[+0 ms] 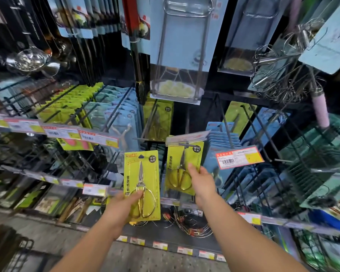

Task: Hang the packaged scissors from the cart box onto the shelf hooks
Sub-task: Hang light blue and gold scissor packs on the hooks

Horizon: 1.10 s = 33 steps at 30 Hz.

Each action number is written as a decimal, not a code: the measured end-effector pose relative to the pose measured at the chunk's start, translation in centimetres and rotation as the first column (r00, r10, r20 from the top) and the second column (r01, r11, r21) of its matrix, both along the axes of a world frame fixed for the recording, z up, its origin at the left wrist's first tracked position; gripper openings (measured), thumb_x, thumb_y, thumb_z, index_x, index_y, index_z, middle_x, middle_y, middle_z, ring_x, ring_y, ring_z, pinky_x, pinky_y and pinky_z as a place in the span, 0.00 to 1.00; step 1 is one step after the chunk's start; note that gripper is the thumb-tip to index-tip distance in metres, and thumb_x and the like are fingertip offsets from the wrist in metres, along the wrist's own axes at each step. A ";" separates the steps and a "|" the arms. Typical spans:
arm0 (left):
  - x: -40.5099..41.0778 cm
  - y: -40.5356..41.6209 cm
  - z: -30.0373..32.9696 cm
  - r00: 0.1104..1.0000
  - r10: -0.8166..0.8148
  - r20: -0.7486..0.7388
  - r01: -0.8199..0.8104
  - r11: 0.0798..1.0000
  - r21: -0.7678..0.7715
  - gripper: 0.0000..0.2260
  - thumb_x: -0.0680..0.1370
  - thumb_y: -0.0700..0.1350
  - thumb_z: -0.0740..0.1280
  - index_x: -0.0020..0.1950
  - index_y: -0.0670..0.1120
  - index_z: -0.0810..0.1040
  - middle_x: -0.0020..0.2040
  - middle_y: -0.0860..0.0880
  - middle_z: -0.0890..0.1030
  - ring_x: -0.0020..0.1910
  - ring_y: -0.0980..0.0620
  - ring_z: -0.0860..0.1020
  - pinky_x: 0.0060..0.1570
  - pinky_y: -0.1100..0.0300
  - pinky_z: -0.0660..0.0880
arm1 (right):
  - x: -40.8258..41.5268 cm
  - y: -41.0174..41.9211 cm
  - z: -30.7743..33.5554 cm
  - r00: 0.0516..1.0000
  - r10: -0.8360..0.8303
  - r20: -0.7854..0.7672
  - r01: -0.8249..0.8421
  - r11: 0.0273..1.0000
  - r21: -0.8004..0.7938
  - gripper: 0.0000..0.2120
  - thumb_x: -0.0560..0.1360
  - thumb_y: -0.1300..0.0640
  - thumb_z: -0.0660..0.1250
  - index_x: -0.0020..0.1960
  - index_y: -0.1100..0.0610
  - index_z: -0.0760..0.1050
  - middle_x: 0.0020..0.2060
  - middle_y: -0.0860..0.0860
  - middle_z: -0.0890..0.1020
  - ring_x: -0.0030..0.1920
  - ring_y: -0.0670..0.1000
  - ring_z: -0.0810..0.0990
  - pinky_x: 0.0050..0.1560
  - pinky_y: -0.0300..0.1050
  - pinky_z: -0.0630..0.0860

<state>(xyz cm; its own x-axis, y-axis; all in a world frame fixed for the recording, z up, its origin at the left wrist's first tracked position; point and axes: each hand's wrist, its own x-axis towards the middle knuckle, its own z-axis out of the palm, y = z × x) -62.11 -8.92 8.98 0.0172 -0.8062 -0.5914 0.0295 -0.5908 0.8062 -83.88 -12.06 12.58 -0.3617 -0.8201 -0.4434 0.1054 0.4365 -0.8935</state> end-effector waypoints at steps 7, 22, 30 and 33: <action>-1.0 0.4 1.1 0.997 -0.009 -0.071 0.007 0.999 -0.032 0.41 0.73 0.56 0.74 0.77 0.40 0.60 0.76 0.43 0.65 0.74 0.42 0.64 0.73 0.44 0.61 | -0.2 0.2 -1.9 0.995 -0.005 -0.103 0.019 0.991 0.135 0.25 0.78 0.50 0.67 0.71 0.59 0.67 0.61 0.54 0.77 0.61 0.57 0.74 0.62 0.50 0.70; -6.0 0.2 2.6 0.975 -0.217 0.043 0.221 0.953 -0.209 0.13 0.76 0.49 0.72 0.56 0.45 0.76 0.53 0.45 0.84 0.50 0.52 0.83 0.48 0.57 0.79 | -0.8 5.0 -2.5 0.923 0.386 0.013 -0.383 0.920 -0.084 0.05 0.74 0.62 0.72 0.50 0.55 0.81 0.46 0.51 0.87 0.48 0.50 0.85 0.51 0.44 0.80; -8.1 -0.6 3.7 0.968 -0.239 0.074 0.250 0.941 -0.226 0.28 0.78 0.52 0.69 0.74 0.42 0.64 0.67 0.48 0.73 0.61 0.53 0.72 0.59 0.61 0.69 | -1.6 4.7 -2.1 0.961 0.273 -0.041 -0.276 0.954 -0.120 0.05 0.75 0.57 0.72 0.50 0.57 0.82 0.46 0.56 0.86 0.52 0.60 0.84 0.58 0.59 0.78; -8.4 -0.9 3.5 0.970 -0.222 0.095 0.238 0.944 -0.229 0.37 0.78 0.53 0.69 0.79 0.41 0.55 0.77 0.44 0.63 0.71 0.49 0.66 0.67 0.54 0.65 | -1.6 4.4 -1.9 0.965 0.259 -0.046 -0.263 0.958 -0.118 0.05 0.76 0.59 0.71 0.51 0.57 0.81 0.46 0.55 0.86 0.52 0.58 0.84 0.59 0.58 0.78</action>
<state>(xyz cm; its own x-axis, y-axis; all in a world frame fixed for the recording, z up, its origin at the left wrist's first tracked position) -70.47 -9.81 12.49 -0.1527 -0.9096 -0.3865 -0.1432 -0.3666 0.9193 -85.44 -7.71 10.70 -0.1398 -0.9350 -0.3260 -0.0251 0.3325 -0.9428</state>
